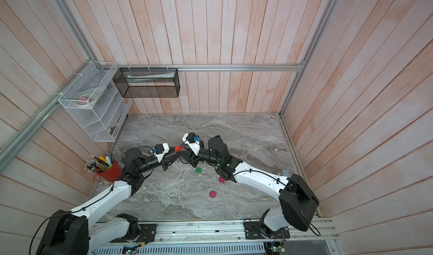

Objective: Close the paint jar lid
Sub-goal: Screw the lid onto the paint jar.

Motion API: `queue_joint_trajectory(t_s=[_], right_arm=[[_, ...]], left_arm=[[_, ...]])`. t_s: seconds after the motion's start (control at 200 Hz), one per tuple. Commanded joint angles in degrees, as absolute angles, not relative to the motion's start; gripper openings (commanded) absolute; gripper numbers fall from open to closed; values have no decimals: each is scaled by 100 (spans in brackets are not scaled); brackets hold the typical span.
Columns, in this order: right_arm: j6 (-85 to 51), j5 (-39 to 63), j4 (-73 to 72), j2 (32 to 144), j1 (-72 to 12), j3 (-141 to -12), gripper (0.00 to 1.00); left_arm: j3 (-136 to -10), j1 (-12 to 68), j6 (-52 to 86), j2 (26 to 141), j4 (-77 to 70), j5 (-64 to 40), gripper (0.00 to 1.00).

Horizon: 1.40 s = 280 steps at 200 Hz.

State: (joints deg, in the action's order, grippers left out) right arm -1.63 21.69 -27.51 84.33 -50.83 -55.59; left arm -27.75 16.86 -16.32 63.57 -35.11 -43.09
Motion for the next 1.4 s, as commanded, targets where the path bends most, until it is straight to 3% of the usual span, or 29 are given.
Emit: queue_joint_trajectory(t_s=[0.0, 0.255, 0.495, 0.745, 0.93, 1.065, 1.285, 1.395], right_arm=[[-684, 1695, -2735, 8760, -5250, -5701, 22], [-1738, 1019, -2945, 9435, -5410, -6281, 19], [-2224, 696, -2830, 9782, -5432, -6798, 20], [-1813, 679, -3023, 9276, -5423, -6294, 53], [-1330, 641, -3013, 8392, -5350, -5417, 67], [-1021, 1067, -2964, 7700, -5052, -4795, 68], [-102, 1979, -2639, 7184, -4739, -4576, 60], [85, 2288, -2669, 7146, -4658, -4621, 57]], left_arm=[[-2644, 1836, -2159, 6006, -3921, -2968, 28], [-2385, 2126, -2575, 5663, -4175, -1016, 28], [-2371, 2285, -2802, 5672, -4139, -238, 28], [-2468, 2285, -2797, 5746, -3954, -340, 28], [-2555, 2276, -2699, 5871, -3822, -477, 28], [-2680, 2188, -2535, 5977, -3592, -1165, 28], [-2977, 1837, -1927, 6449, -3452, -4220, 28], [-3005, 1837, -1601, 6644, -3662, -5102, 28]])
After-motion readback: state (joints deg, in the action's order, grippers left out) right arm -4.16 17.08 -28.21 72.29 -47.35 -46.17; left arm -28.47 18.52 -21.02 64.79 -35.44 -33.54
